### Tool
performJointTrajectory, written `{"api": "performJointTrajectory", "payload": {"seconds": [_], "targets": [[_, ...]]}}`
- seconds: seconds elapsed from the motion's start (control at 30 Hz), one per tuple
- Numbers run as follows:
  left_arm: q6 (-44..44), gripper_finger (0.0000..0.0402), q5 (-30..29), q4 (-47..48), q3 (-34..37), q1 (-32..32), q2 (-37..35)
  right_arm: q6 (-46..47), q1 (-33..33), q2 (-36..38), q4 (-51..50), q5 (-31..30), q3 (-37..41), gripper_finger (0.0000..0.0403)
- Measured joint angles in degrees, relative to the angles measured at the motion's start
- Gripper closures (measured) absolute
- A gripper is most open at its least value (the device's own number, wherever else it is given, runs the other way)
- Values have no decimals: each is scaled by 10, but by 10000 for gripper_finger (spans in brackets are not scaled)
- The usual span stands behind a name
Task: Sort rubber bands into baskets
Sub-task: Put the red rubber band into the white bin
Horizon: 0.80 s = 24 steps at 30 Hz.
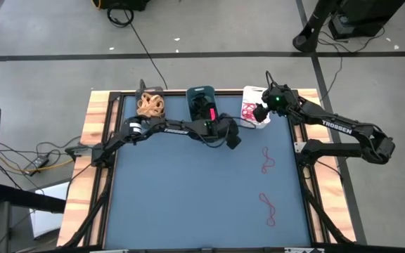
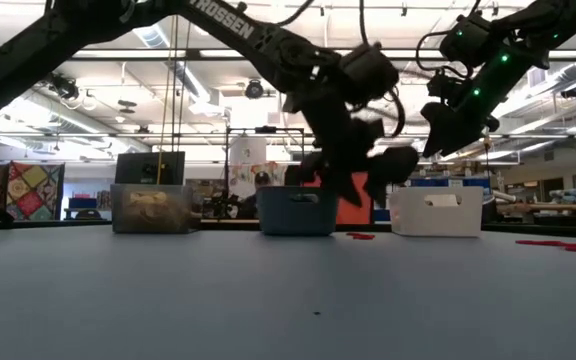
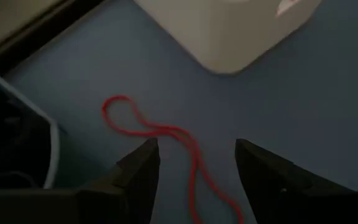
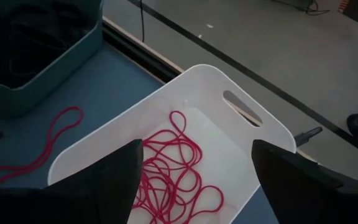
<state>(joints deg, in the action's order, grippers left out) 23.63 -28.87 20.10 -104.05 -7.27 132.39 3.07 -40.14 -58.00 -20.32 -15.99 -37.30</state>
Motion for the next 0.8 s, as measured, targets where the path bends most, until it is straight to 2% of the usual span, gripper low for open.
{"api": "performJointTrajectory", "payload": {"seconds": [0.17, 0.27, 0.4, 0.5, 0.8], "targets": [[9, 188, 1, 3, -3, 0, 1, 0, 0, 0, -2, 9, 0, 92], [12, 188, -1, 61, -3, 0, 5, -1, 0, 0, -4, 11, 0, 92], [42, 188, -42, 140, -2, -4, 5, -2, 0, 0, -6, 11, 0, 92], [55, 188, -48, 176, -2, -7, 4, -3, 0, 0, -8, 11, 0, 92], [49, 188, -32, 162, -28, 5, 2, -9, 0, 0, -9, 11, 0, 92]]}}
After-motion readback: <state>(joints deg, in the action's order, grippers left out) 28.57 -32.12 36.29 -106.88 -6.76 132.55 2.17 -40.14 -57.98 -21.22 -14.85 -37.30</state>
